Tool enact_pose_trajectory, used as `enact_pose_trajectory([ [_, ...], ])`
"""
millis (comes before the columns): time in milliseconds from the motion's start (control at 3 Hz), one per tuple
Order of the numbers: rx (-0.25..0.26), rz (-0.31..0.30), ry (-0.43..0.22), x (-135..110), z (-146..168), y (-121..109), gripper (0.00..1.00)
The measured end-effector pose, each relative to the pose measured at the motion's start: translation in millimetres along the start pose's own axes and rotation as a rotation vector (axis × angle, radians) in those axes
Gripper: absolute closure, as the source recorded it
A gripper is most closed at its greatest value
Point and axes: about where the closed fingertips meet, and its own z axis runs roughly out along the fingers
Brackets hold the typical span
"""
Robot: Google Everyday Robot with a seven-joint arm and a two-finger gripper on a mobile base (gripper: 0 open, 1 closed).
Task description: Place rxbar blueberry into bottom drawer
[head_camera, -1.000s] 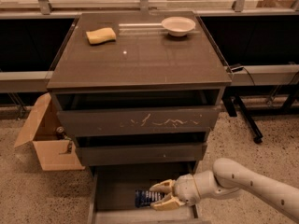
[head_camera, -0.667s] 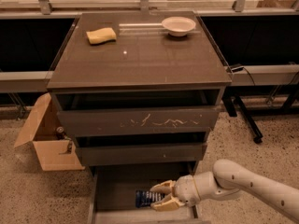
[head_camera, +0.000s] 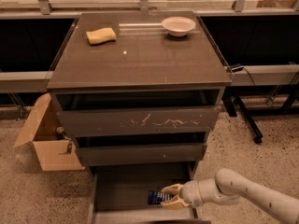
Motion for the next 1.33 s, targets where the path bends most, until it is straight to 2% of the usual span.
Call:
enact_pose_trajectory([
  [333,-0.004,0.032,-0.004,51,9,-41,1.0],
  [667,-0.04,0.048,0.0,86,27,-75,0.81],
  [1000,-0.056,0.042,0.033,105,39,-120,0.49],
  [1333,-0.054,0.039,0.056,113,43,-138,0.19],
])
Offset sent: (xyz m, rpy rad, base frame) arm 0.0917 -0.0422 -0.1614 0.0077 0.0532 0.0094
